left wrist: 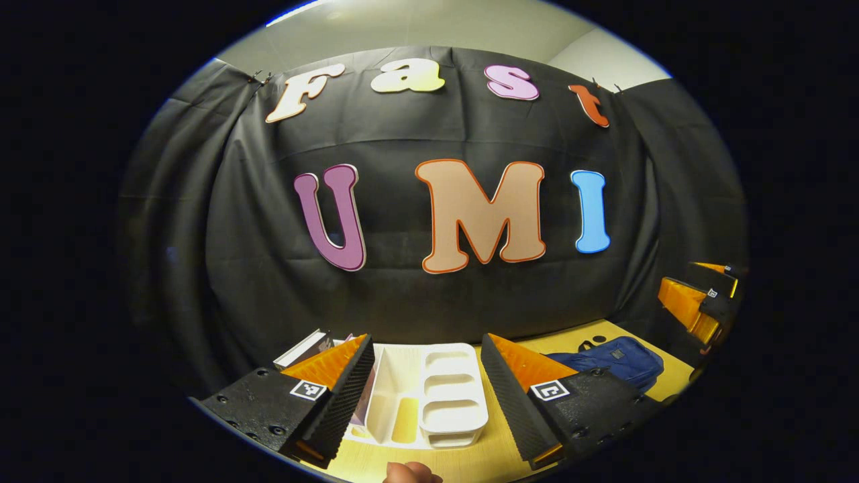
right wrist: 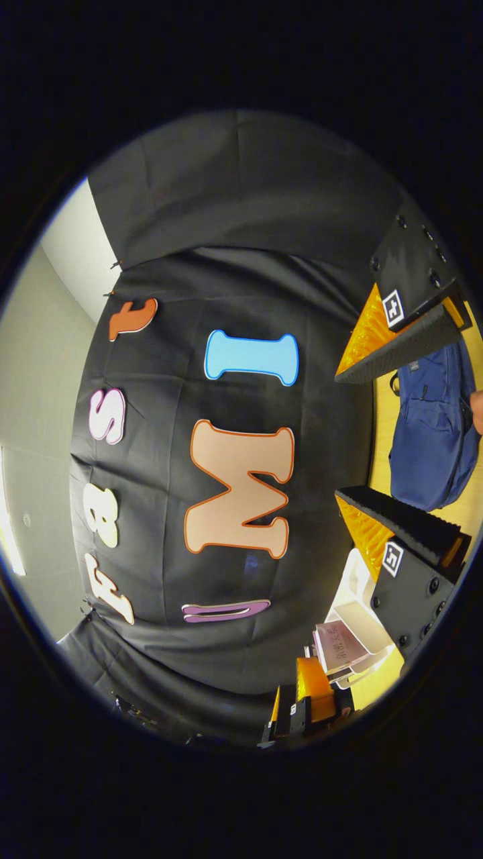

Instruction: Open the schoolbag, grab two books from the bookshelf and put them into the schoolbag.

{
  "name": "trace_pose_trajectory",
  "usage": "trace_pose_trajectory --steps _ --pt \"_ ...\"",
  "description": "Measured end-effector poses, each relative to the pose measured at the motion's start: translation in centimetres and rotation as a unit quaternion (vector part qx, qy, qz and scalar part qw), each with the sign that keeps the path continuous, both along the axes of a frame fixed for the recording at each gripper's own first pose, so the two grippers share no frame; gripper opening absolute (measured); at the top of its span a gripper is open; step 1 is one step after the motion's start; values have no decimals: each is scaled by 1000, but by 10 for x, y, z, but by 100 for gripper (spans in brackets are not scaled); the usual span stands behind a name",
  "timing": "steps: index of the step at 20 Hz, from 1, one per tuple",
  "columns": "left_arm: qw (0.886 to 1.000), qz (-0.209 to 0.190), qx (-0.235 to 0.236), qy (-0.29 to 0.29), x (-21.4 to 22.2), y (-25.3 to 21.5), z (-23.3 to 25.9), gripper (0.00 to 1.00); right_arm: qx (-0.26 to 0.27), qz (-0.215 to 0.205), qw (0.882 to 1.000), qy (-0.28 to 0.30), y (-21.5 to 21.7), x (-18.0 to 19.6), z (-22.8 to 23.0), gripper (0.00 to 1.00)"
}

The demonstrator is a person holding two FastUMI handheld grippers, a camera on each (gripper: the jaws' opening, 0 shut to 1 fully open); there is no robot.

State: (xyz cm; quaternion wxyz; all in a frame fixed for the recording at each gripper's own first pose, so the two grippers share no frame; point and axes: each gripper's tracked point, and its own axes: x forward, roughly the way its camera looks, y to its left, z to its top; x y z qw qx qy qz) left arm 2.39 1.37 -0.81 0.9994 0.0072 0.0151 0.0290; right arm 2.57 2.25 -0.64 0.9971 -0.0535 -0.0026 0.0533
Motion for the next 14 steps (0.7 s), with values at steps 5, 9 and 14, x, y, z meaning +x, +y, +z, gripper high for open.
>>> trace_pose_trajectory --steps 5,9,14 --pt "1000 6 4 3 0 6 -2 94 -41 22 999 -5 6 7 -6 97" --pt "1000 15 8 7 -2 14 -3 94 -227 82 970 -7 7 15 -38 100" --pt "999 36 10 12 -5 31 -6 94 -446 226 866 6 38 -10 -138 90"
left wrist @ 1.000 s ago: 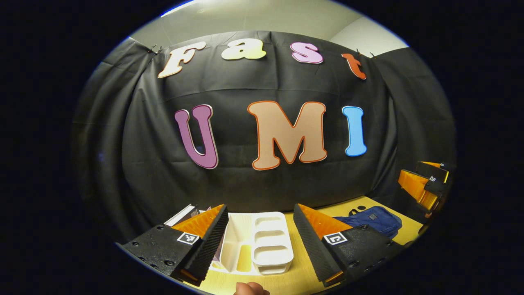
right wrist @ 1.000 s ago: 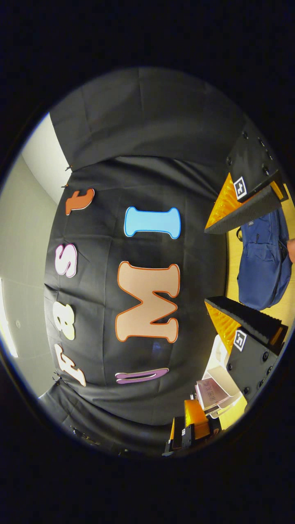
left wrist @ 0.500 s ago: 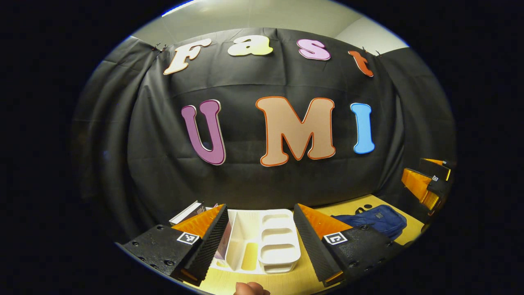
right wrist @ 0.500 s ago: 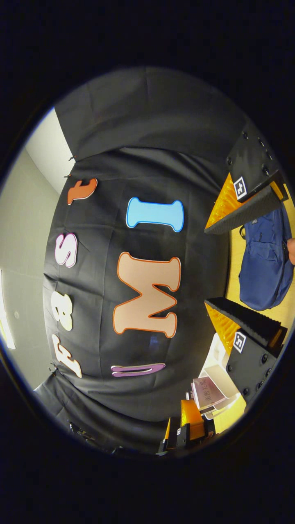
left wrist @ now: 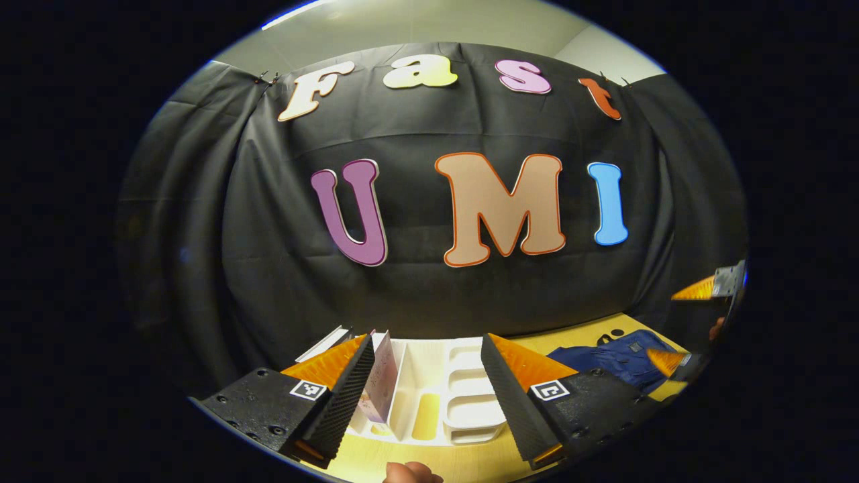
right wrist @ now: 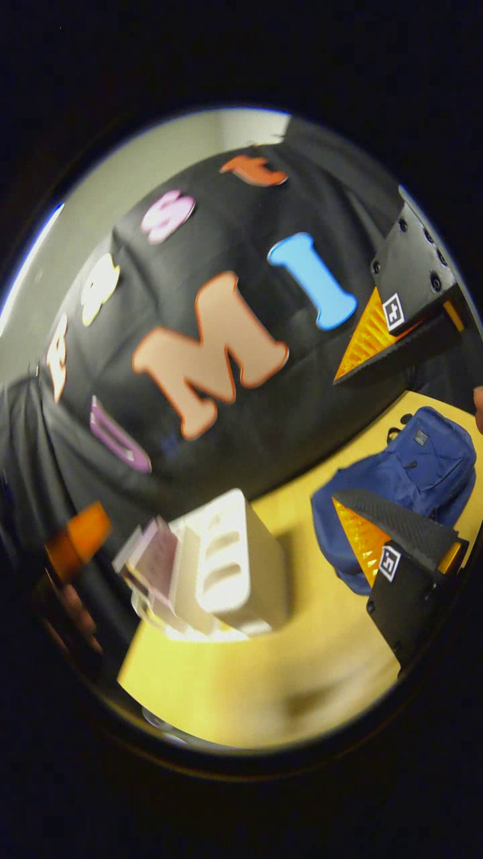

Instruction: Open the schoolbag, grab two books from the bookshelf and put them into the schoolbag.

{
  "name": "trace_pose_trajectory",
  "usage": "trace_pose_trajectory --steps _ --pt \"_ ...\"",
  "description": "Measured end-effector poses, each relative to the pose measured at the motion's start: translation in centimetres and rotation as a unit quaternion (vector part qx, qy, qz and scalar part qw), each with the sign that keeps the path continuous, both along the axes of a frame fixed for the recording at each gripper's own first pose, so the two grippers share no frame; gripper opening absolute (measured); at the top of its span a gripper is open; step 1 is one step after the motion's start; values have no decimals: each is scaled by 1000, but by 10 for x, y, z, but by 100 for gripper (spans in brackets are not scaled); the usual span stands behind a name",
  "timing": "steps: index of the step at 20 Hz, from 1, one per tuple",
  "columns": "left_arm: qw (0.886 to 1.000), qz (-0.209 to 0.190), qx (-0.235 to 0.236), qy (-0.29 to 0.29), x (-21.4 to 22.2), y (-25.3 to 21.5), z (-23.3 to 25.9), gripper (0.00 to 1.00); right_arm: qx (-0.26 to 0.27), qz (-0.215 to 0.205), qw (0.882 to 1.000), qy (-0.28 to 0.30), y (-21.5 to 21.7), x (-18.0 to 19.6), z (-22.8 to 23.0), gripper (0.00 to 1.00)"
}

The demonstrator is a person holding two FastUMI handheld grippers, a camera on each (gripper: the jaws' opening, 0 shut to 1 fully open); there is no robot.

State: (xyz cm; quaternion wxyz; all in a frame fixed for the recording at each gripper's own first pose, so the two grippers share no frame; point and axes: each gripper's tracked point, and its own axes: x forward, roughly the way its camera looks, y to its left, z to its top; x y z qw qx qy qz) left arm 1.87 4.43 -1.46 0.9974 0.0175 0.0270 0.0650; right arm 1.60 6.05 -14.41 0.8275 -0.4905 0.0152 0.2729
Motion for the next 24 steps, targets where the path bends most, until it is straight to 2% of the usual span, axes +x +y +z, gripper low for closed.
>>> trace_pose_trajectory --steps 1,2,3,5,6,7,8,9,10,12,13,14,18,19,21,23,24 --pt "1000 4 1 -1 -1 3 1 94 -35 10 999 19 1 -4 -29 98" --pt "1000 7 3 -1 -2 6 1 94 -57 16 998 37 -2 -2 -56 98" --pt "1000 12 4 -3 -4 9 2 94 -80 21 995 59 -5 -5 -82 87" --pt "1000 20 3 -4 -8 15 2 93 -124 27 989 79 -8 -4 -124 87" --pt "1000 25 2 -2 -10 18 0 93 -149 26 985 86 -10 5 -141 97" --pt "1000 29 1 -2 -13 20 1 93 -164 24 982 94 -11 13 -153 87" --pt "1000 31 1 -3 -14 22 1 94 -174 15 979 104 -11 22 -167 81" --pt "999 34 1 -2 -16 23 2 94 -181 9 978 108 -11 29 -174 80" --pt "999 37 2 -2 -18 25 1 93 -189 3 977 104 -11 39 -174 81" --pt "999 42 4 -4 -21 29 4 93 -196 -3 975 101 -7 47 -189 92" --pt "999 45 3 -4 -23 31 3 93 -196 -7 974 110 -7 50 -198 81" --pt "999 48 2 -2 -24 32 2 94 -193 -12 975 113 -5 55 -201 80" --pt "999 52 1 -4 -30 35 2 93 -155 -89 974 141 -14 58 -207 18" --pt "999 53 0 -2 -29 35 2 94 -145 -97 974 144 -13 59 -208 5" --pt "999 51 -2 -2 -30 34 2 94 -132 -119 969 171 -16 56 -212 7" --pt "999 51 -2 -2 -30 34 2 94 -115 -131 965 196 -17 59 -216 0" --pt "999 50 -3 -3 -30 34 2 94 -107 -142 963 204 -17 61 -215 3"
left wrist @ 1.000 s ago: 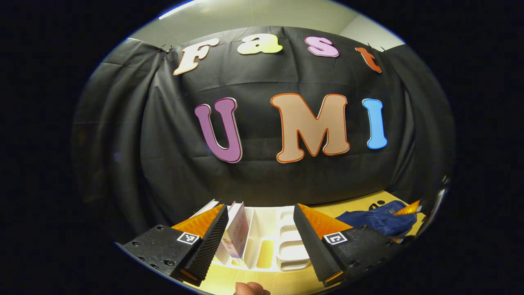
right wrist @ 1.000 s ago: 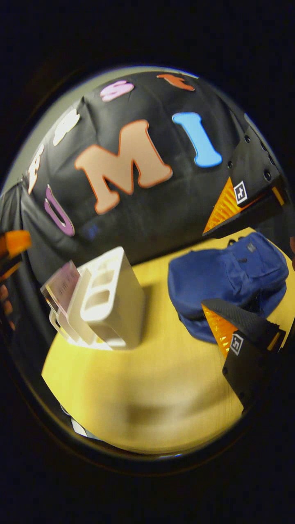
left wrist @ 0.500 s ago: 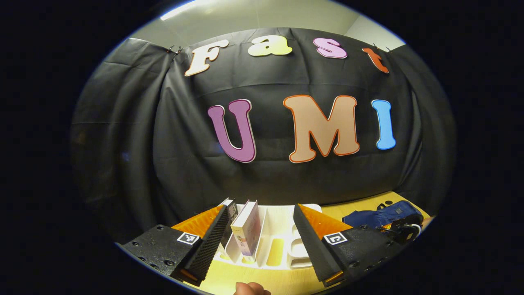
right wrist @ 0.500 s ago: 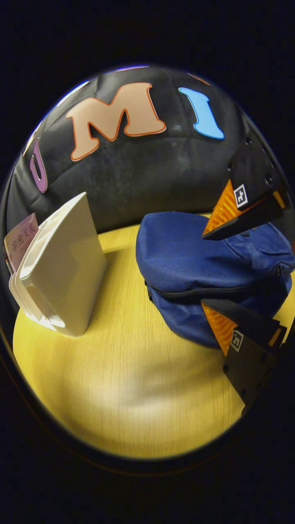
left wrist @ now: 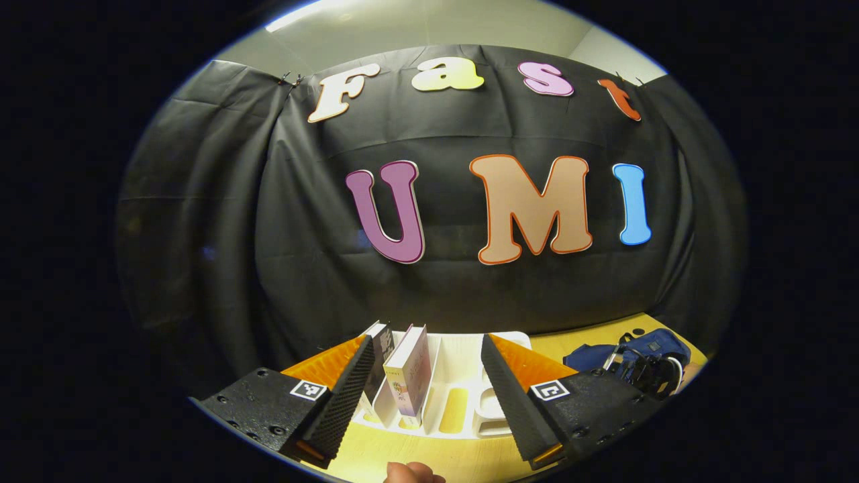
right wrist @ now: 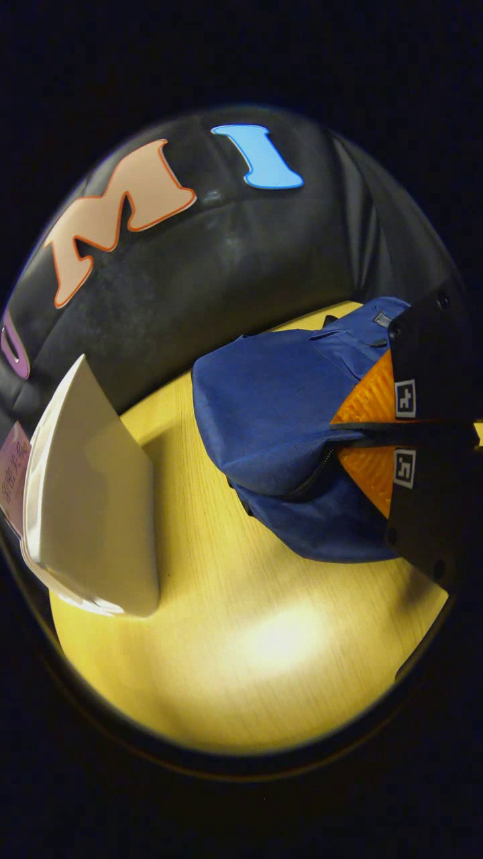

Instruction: Open the schoolbag, grab two books from the bookshelf and put them into the schoolbag.

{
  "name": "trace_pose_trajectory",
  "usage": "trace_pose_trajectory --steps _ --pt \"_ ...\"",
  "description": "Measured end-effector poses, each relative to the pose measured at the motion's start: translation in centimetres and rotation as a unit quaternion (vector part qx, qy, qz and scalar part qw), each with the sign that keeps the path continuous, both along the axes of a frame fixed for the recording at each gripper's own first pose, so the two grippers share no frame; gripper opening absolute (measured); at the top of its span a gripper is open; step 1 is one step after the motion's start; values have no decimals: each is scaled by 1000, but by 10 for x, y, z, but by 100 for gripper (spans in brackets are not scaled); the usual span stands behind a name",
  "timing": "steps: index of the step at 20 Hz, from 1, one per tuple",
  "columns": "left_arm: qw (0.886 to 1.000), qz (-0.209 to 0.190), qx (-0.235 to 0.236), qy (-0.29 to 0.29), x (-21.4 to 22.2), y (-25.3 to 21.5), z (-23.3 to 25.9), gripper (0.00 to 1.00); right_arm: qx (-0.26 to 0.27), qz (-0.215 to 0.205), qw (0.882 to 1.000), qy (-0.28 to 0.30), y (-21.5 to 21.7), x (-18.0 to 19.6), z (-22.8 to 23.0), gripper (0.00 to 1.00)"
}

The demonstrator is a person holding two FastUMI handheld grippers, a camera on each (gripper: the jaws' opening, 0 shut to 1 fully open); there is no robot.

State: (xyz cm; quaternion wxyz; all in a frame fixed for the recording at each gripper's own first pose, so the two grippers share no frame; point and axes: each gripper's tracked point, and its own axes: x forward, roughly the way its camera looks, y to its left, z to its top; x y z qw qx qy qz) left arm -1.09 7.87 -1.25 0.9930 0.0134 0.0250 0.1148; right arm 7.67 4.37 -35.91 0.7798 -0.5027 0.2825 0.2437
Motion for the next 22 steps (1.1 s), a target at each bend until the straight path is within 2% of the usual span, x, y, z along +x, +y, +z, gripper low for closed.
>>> trace_pose_trajectory --steps 1,2,4,5,6,7,8,9,10,11,14,15,17,18,20,22 --pt "1000 -1 -1 -1 0 0 1 94 7 -15 1000 15 -1 -2 -3 0" --pt "1000 0 -2 -1 -1 1 -1 94 18 -26 999 24 -2 -1 -2 4" --pt "1000 0 -9 3 -1 2 -5 93 65 -58 995 41 -1 0 6 4" --pt "1000 3 -11 5 -1 5 -7 93 95 -76 991 49 -2 2 10 0" --pt "1000 4 -16 9 0 7 -10 93 121 -92 987 58 -4 3 17 4" --pt "1000 6 -19 14 0 9 -14 93 146 -106 981 64 -6 5 27 0" --pt "1000 7 -23 18 -1 10 -18 94 172 -118 976 67 -7 8 36 8" --pt "999 8 -25 21 0 12 -20 93 196 -131 969 69 -9 10 46 4" --pt "999 8 -27 23 1 14 -21 93 225 -145 961 71 -10 14 57 8" --pt "999 8 -27 24 3 16 -22 94 252 -162 951 74 -12 16 65 8" --pt "999 7 -26 29 9 19 -25 94 339 -220 911 80 -25 28 95 3" --pt "999 5 -27 32 11 21 -27 94 374 -243 891 80 -31 32 108 3" --pt "999 4 -32 36 15 25 -30 94 422 -276 860 79 -43 35 125 0" --pt "999 4 -35 38 18 27 -31 94 447 -293 842 79 -48 35 134 3" --pt "998 3 -39 43 23 32 -33 94 496 -327 801 76 -59 36 143 3" --pt "998 1 -46 50 32 39 -34 94 523 -352 774 64 -77 36 148 3"
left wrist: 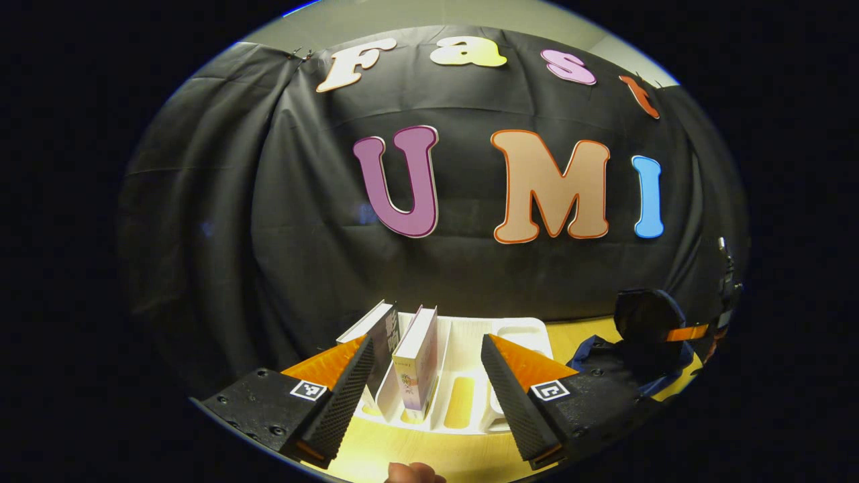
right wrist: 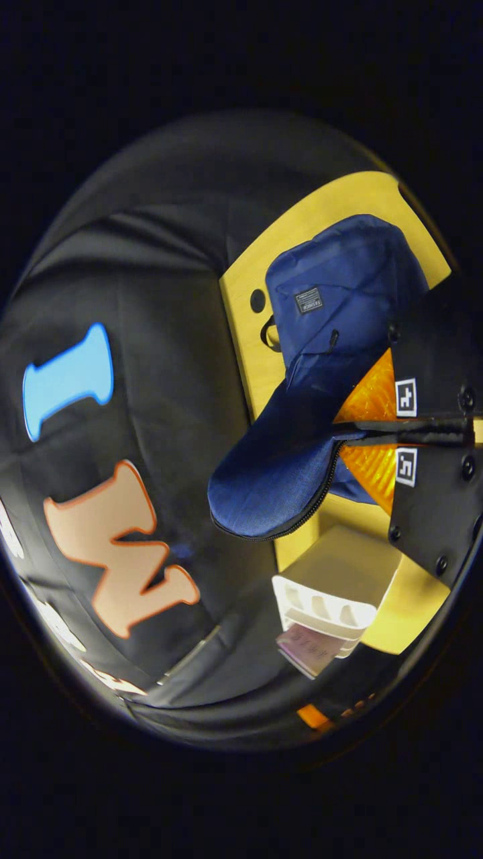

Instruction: Open the schoolbag, grab two books from the bookshelf and put them into the schoolbag.

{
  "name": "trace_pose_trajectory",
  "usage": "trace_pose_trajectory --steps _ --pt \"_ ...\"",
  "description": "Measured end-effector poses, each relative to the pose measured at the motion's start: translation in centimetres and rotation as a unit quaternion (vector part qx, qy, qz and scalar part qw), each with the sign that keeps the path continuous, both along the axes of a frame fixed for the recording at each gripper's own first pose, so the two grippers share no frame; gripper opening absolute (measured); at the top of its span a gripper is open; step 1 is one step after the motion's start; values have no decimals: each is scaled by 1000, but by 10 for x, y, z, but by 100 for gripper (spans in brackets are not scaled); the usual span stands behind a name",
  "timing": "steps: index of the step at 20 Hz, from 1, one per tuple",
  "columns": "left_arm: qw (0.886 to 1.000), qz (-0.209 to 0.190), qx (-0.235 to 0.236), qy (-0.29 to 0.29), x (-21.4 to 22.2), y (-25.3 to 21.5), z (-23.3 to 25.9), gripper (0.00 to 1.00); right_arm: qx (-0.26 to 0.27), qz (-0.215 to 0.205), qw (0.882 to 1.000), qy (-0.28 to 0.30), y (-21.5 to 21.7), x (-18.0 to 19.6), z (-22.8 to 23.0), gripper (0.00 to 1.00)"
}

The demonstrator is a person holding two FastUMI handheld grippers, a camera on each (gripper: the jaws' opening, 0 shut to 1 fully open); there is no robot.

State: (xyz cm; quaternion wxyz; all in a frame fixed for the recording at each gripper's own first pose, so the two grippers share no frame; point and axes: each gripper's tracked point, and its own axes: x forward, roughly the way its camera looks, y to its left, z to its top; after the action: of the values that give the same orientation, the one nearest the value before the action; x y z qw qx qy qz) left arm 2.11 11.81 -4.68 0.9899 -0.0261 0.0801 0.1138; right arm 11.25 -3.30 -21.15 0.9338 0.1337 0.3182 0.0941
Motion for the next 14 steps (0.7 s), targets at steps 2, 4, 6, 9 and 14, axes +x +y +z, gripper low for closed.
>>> trace_pose_trajectory --steps 2,4,6,9,14 --pt "1000 -7 -8 5 14 6 5 94 33 -31 999 2 -8 -3 0 3" --pt "999 -22 -13 21 33 11 10 94 46 -51 998 4 -13 2 1 3" --pt "997 -43 -19 57 51 16 9 94 53 -63 997 2 -16 4 3 3" --pt "986 -76 -18 149 80 23 -9 95 68 -80 994 -2 -15 7 4 3" --pt "931 -113 -9 348 108 33 -89 94 75 -91 993 -8 -17 8 7 3"
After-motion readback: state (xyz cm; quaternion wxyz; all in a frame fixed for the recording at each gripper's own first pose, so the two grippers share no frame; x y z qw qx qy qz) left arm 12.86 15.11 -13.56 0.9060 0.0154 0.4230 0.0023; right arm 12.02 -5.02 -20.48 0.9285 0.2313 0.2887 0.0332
